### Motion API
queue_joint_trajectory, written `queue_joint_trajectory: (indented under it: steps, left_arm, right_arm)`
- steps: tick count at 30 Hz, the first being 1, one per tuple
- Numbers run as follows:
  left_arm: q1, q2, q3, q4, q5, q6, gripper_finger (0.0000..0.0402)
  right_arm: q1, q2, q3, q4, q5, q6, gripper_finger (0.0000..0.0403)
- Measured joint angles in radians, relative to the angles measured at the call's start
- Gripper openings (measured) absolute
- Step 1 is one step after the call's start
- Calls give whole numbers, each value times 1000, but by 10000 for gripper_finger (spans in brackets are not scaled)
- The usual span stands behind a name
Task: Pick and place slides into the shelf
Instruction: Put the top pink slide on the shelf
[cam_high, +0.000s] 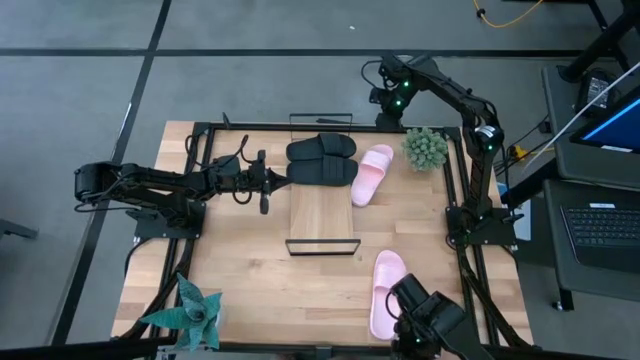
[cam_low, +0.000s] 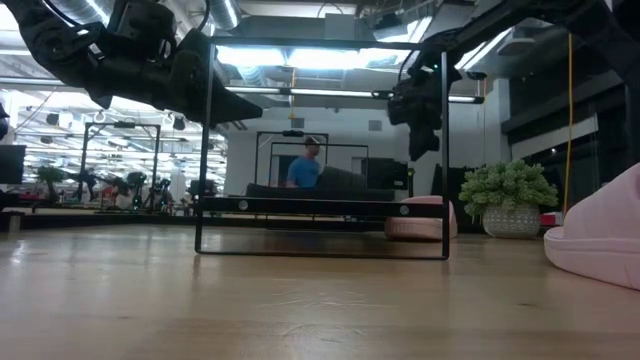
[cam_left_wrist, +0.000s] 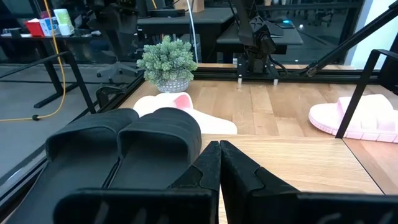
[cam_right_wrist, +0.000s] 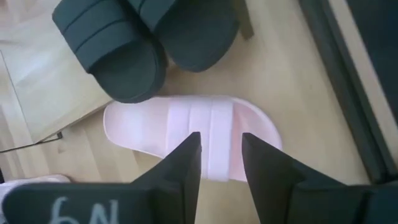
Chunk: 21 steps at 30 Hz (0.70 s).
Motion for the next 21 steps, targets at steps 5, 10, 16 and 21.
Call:
queue_joint_trajectory:
  steps: [5, 10, 16, 21]
  left_arm:
    - [0, 0, 0, 0, 0, 0, 0]
    - [0, 0, 0, 0, 0, 4, 0]
    - [0, 0, 0, 0, 0, 4, 0]
    - [0, 0, 0, 0, 0, 4, 0]
  right_arm:
    - [3, 1, -85, 1, 12, -2, 118]
    - [-9, 1, -180, 47, 18, -2, 118]
    - [-9, 1, -259, 127, 19, -2, 118]
    - [-9, 1, -281, 160, 17, 1, 118]
